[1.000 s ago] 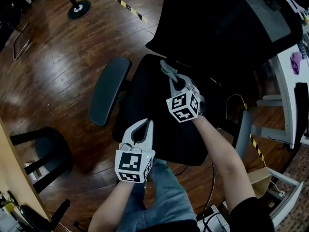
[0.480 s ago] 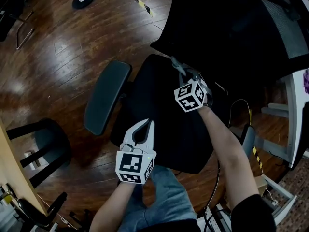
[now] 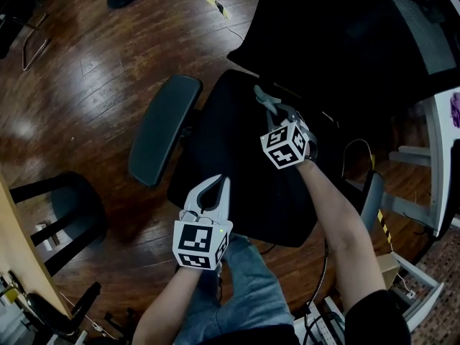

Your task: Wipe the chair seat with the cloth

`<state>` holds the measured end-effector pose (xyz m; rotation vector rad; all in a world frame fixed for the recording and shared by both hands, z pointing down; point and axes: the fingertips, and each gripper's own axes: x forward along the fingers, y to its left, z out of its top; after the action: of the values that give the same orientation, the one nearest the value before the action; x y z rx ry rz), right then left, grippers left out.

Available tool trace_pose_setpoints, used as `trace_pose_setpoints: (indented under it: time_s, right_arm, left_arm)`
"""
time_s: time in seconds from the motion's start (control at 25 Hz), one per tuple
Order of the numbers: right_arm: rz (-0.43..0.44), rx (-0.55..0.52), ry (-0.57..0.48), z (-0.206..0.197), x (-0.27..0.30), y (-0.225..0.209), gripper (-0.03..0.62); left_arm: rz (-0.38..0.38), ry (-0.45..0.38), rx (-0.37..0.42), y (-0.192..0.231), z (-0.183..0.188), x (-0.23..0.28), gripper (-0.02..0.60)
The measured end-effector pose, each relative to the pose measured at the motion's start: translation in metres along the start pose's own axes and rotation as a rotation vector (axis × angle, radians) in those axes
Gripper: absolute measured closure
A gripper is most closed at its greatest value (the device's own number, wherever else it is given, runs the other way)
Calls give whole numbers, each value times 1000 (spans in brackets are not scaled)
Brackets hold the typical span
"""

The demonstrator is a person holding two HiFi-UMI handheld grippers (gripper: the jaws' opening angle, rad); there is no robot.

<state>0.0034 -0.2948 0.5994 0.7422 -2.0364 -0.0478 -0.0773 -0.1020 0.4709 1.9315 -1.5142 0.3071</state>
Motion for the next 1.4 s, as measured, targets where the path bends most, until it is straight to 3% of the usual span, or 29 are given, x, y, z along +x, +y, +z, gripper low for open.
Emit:
trace_pose_setpoints:
  time_s: [0.28,0.84,1.4]
  right_arm:
    - [0,34,-45,6,-43,54,585]
    - [46,54,-108,-3,-134,210,585]
    - [104,76,-153,-5,-183,308,585]
  left_arm:
    - [-26,21,22,4,-27,-38,578]
    - [-88,41,88,5,-79,-116,578]
    - [-92,38,82,11,-98,-139,577]
